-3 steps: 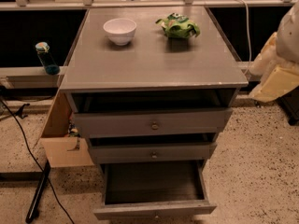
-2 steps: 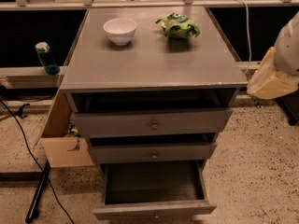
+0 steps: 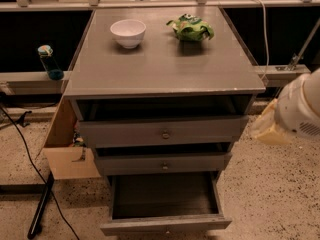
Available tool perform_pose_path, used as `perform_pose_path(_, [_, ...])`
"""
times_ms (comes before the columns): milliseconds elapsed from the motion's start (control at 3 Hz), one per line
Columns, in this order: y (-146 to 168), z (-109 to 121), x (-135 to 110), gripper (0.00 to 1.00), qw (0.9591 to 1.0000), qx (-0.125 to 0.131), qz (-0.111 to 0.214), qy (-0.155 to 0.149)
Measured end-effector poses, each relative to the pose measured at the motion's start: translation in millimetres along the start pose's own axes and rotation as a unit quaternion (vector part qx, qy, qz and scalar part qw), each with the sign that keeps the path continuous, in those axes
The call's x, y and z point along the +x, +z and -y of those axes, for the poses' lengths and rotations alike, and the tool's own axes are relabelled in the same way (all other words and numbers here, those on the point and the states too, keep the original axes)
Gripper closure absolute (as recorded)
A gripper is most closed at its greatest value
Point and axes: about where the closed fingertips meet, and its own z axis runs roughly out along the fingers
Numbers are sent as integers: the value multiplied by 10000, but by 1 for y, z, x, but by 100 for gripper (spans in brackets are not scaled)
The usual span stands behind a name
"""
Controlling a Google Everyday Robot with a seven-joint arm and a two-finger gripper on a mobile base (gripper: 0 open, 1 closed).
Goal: Close bottom drawer
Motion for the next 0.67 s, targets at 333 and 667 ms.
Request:
perform_pose_path(333, [54,-22,25,100,9993,-146,39,348])
perform_pose_path(667, [56,-28,24,100,9992,-220,77,326])
